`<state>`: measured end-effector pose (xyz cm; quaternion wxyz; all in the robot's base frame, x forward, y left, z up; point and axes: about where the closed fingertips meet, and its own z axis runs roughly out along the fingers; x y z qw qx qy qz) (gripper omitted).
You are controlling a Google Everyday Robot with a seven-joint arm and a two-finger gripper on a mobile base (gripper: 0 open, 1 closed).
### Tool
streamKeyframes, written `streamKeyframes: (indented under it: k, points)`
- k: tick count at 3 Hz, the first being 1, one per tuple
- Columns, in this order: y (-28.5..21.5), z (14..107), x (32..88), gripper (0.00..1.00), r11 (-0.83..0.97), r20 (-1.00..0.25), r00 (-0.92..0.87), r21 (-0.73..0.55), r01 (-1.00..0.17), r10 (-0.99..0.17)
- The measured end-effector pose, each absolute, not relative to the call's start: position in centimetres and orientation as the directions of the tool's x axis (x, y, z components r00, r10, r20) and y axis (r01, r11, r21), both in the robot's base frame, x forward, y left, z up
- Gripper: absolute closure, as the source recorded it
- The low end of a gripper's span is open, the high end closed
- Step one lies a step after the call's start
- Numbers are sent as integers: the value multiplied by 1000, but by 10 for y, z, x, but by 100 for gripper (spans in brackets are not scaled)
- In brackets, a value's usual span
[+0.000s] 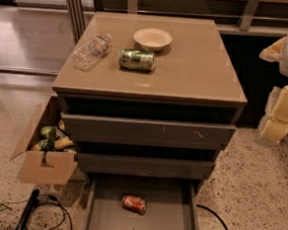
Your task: Pick coke can from bottom drawer and place on counter
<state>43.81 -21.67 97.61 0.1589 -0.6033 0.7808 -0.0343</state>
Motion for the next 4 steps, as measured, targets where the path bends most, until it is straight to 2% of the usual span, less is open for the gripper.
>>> streamKeyframes:
  k: [2, 3, 4]
  points:
    - [-220, 973, 437, 0, 284, -206, -238, -239, -928, -949]
    - [-212, 955, 434, 0, 301, -268, -238, -226, -926, -934]
    - [-195, 914, 430, 0, 314, -403, -219, -188, -931, -889]
